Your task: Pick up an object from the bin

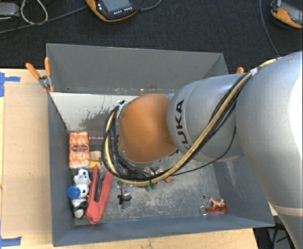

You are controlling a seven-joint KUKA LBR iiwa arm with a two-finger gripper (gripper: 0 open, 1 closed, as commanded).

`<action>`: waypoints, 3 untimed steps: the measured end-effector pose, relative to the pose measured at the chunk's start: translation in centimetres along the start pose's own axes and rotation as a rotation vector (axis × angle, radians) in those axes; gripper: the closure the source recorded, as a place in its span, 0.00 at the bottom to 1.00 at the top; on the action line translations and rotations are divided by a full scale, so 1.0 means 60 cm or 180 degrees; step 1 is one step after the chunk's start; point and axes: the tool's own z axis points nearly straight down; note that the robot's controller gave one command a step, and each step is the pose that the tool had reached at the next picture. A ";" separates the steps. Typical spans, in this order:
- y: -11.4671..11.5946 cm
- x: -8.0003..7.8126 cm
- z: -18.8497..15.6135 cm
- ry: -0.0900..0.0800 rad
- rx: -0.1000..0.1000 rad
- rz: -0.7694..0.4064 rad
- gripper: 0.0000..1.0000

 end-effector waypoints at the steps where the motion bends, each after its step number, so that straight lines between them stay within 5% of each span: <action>1: -0.120 -0.008 0.041 -0.0015 -0.0008 -0.0351 0.00; 2: 0.026 -0.052 0.049 -0.0037 0.0067 -0.1747 1.00; 3: 0.026 -0.052 0.049 -0.0037 0.0066 -0.1743 1.00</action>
Offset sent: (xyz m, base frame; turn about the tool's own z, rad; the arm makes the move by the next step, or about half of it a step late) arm 0.0140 0.0356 -0.0342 -0.5589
